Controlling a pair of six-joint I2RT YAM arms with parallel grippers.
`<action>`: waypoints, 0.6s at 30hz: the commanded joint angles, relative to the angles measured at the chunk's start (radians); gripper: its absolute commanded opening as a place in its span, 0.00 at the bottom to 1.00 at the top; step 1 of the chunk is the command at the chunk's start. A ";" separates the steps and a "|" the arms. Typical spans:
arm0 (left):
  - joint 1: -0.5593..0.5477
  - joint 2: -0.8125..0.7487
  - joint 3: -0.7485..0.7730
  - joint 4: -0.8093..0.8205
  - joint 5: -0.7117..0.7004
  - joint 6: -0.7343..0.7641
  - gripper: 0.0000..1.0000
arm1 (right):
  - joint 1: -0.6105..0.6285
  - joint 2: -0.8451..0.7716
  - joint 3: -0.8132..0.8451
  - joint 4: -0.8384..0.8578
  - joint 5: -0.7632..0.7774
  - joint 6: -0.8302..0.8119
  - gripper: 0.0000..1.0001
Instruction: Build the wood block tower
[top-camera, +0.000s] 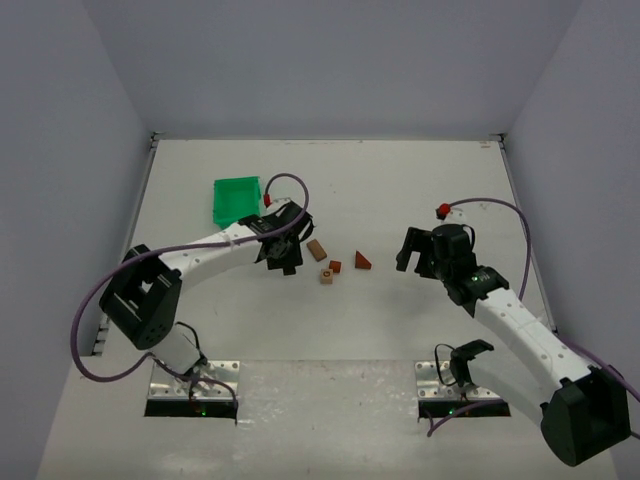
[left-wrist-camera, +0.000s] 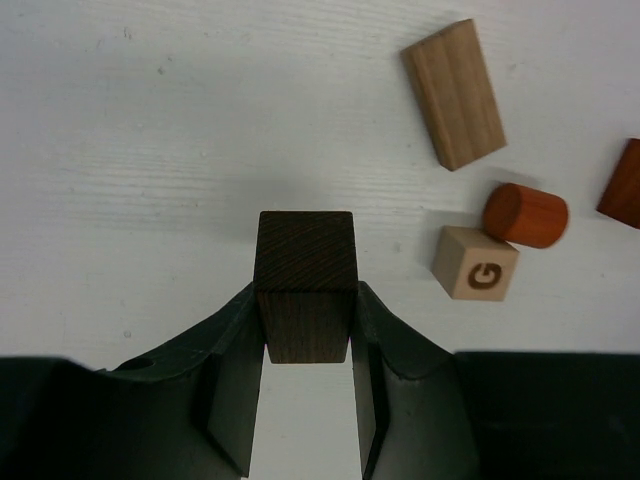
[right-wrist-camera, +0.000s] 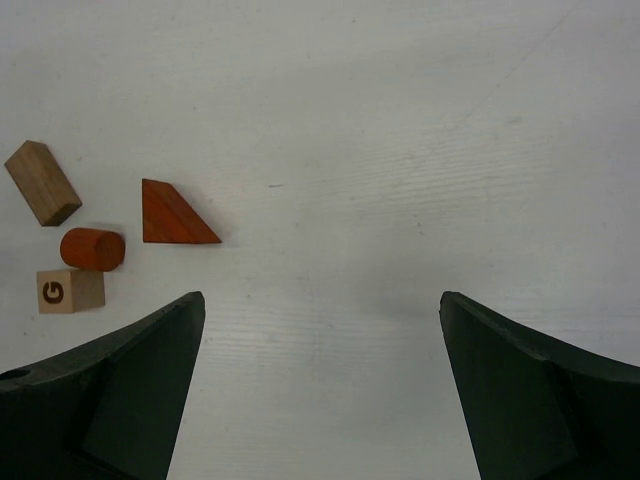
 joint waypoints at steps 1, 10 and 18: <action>0.043 0.095 0.085 0.013 0.069 0.039 0.00 | -0.004 -0.022 0.009 0.041 0.092 -0.025 0.99; 0.106 0.151 0.109 0.014 0.112 0.103 0.00 | -0.004 -0.021 0.007 0.045 0.049 -0.026 0.99; 0.137 0.216 0.125 0.012 0.180 0.151 0.01 | -0.005 0.003 0.014 0.044 0.041 -0.027 0.99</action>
